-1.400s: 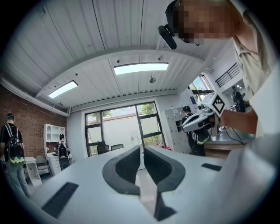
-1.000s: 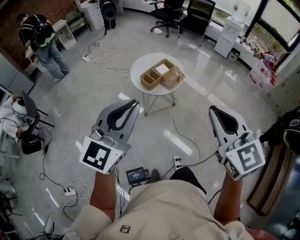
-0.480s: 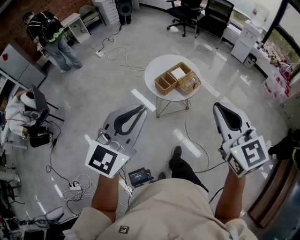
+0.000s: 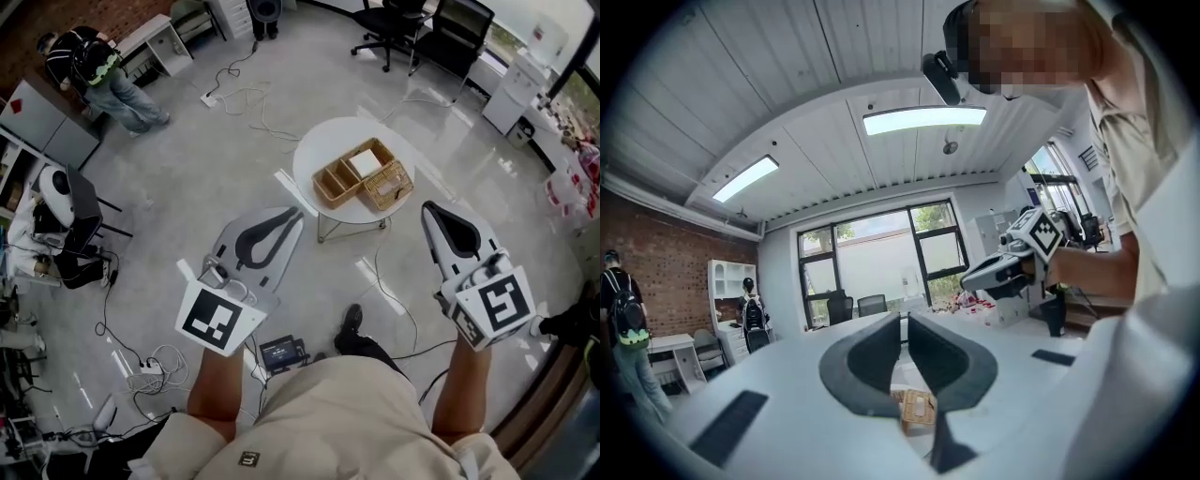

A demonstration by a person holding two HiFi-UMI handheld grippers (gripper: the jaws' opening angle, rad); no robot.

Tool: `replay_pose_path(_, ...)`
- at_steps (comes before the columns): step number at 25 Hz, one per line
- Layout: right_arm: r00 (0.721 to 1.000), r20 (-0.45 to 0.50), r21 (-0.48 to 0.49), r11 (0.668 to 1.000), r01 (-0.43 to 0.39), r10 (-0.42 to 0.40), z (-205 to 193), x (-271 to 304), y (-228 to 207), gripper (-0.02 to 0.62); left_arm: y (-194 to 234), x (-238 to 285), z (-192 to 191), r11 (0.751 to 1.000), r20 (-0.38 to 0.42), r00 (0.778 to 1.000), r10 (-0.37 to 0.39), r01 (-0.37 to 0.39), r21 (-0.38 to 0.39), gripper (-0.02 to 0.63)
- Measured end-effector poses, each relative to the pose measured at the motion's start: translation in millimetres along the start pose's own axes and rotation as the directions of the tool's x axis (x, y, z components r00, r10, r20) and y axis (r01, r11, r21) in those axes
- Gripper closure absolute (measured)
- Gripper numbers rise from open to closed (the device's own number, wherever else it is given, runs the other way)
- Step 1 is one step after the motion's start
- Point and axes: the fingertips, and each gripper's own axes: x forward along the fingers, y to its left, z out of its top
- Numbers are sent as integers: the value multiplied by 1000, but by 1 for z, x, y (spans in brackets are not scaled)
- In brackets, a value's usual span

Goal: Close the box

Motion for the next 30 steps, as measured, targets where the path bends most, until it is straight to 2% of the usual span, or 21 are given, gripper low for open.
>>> replay_pose_path(4, 1000, 9, 26, 1000, -8, 8, -10, 17, -35, 603, 10, 40, -6, 1000, -37, 999, -10, 11, 13, 584)
replay_pose_path(9, 1000, 15, 71, 997, 17, -18, -25, 16, -89, 603, 4, 101, -2, 997, -78, 995, -59, 62, 37, 584)
replay_pose_path(16, 999, -9, 109, 993, 48, -48, -44, 25, -144, 603, 1, 175, 5, 990, -75, 988, -135, 138, 33, 584)
replay_pose_path(23, 998, -37, 94, 995, 45, -41, -54, 55, -164, 603, 29, 204, -7, 992, -59, 991, -121, 123, 21, 584)
replay_pose_path(27, 997, -64, 71, 996, 45, -40, -56, 86, -166, 603, 62, 211, -21, 994, -52, 993, -108, 109, 16, 584)
replay_pose_path(30, 993, -98, 60, 996, 74, -68, -58, 110, -167, 603, 90, 219, -35, 993, -25, 993, -115, 115, -5, 584)
